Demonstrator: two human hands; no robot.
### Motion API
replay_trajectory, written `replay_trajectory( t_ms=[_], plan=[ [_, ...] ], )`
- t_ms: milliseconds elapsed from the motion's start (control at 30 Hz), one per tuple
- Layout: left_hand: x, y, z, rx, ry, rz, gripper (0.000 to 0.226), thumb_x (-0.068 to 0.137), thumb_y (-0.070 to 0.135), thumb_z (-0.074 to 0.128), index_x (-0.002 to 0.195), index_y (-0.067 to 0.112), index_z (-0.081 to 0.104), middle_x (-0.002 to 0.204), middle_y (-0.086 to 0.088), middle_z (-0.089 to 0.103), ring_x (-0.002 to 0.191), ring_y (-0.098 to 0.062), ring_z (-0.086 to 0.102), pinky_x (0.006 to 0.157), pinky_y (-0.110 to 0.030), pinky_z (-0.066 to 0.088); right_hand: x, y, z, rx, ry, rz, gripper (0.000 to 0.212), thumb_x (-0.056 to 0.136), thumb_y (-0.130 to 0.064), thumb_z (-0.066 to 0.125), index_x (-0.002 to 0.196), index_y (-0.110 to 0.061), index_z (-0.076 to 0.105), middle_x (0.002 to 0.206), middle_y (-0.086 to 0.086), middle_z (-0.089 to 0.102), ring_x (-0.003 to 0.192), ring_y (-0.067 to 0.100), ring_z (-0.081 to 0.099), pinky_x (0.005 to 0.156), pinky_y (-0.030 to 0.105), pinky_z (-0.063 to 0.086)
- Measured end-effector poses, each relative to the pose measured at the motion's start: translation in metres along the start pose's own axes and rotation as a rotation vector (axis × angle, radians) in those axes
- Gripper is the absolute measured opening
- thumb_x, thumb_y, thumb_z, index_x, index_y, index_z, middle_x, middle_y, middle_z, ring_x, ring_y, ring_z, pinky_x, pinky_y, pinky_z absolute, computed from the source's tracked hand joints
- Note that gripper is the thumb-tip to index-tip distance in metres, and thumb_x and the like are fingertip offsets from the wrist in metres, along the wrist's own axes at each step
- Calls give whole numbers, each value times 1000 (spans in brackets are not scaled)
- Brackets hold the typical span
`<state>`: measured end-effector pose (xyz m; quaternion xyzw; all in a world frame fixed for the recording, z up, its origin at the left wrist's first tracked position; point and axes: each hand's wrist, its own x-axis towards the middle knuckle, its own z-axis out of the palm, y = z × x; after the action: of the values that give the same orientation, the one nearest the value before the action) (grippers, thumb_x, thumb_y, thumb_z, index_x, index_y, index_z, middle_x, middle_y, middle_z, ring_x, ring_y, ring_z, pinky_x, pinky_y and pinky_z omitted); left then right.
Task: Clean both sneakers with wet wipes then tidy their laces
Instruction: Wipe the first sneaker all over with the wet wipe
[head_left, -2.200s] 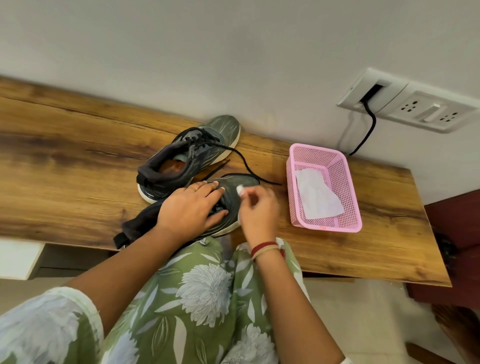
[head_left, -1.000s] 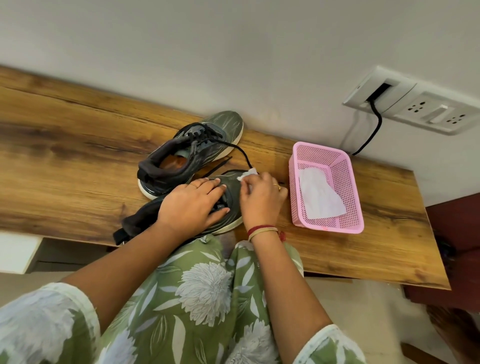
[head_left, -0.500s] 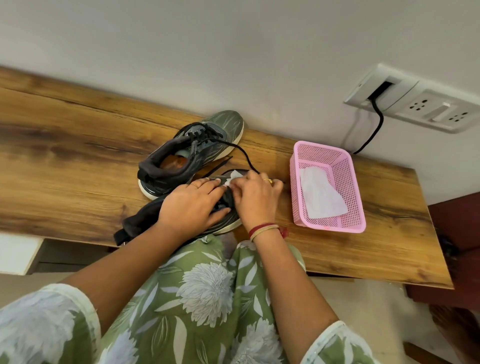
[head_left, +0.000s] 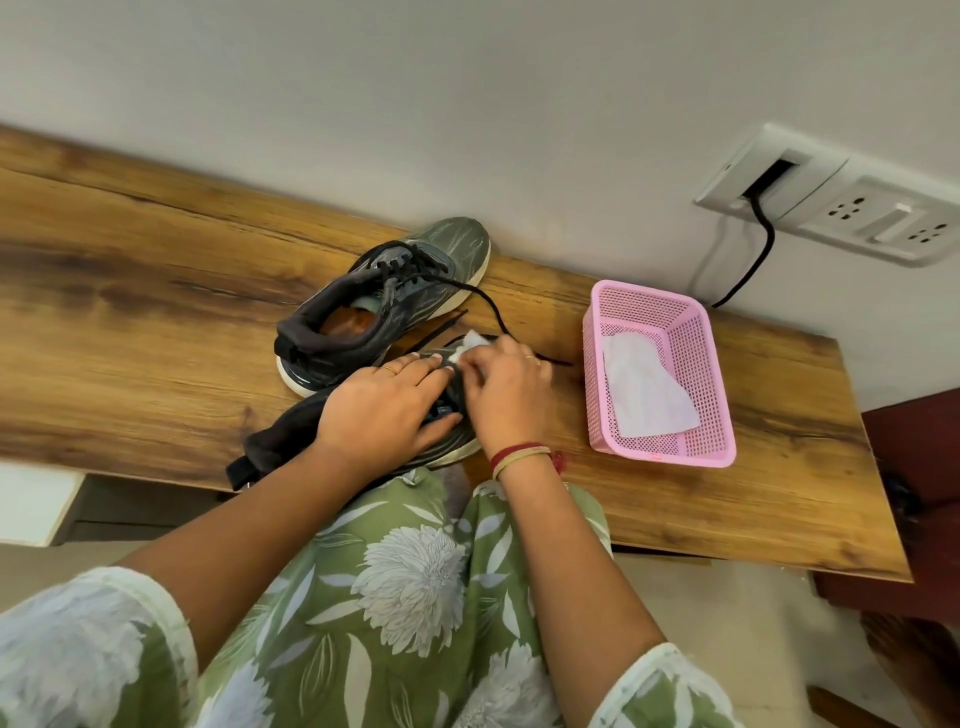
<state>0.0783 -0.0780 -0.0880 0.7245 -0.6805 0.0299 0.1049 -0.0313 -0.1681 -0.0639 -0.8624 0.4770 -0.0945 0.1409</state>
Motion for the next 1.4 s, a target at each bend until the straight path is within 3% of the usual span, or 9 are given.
replay_trajectory(
  t_ms=[200,333,467,633,767,933,1067,1233,1400],
  plan=[
    [0,0,1,10,16,-8,57,85,54,39,110,12,67,112,-8,69,100,-22,67,72,-33,55,3,5,-5,-19,117,147,19,93,-32,51,99,-26,68,102,0,59,101,21,49,83,38,26],
    [0,1,1,-1,24,-4,54,85,52,41,108,11,67,109,-8,69,98,-22,68,69,-33,55,-1,0,1,2,-5,-28,18,92,-31,52,97,-27,70,100,-2,60,100,21,49,82,36,24],
    [0,0,1,0,53,-3,46,81,50,64,106,12,68,110,-8,70,98,-22,68,70,-32,55,3,7,-4,-43,171,191,18,91,-36,54,100,-31,69,104,-4,62,104,22,45,87,41,24],
    [0,0,0,-2,69,7,52,83,53,41,103,12,64,102,-5,70,92,-21,68,63,-31,54,0,-4,3,-41,21,-24,19,92,-34,52,98,-32,70,100,-5,61,101,20,46,81,36,20],
    [0,1,0,7,69,0,53,84,56,38,101,13,63,105,-5,68,86,-21,68,58,-31,52,4,4,-2,-43,170,200,18,91,-35,54,98,-30,69,104,-4,62,103,21,46,84,40,24],
    [-1,2,-3,26,77,-19,48,84,54,42,98,12,59,89,-5,57,61,-21,60,44,-28,38,1,-5,4,-15,4,-29,19,92,-32,52,98,-30,70,101,-3,61,103,21,47,81,36,22],
    [0,4,-4,52,72,-18,43,83,55,52,91,12,59,83,-5,54,58,-21,58,43,-28,36,6,6,-3,-69,148,194,20,92,-35,52,101,-31,68,106,-3,62,105,22,46,83,39,26],
    [0,5,-7,54,82,-12,41,84,52,49,89,13,58,79,-5,53,55,-20,56,43,-25,27,1,-1,4,-31,5,-21,18,91,-31,53,98,-29,69,100,-1,60,101,22,49,81,38,24],
    [0,4,-6,53,78,-11,40,83,52,55,88,13,57,81,-5,53,56,-21,56,43,-26,30,3,4,-4,-51,139,191,20,93,-33,51,101,-27,67,104,-1,61,104,22,48,83,39,26]
  ],
)
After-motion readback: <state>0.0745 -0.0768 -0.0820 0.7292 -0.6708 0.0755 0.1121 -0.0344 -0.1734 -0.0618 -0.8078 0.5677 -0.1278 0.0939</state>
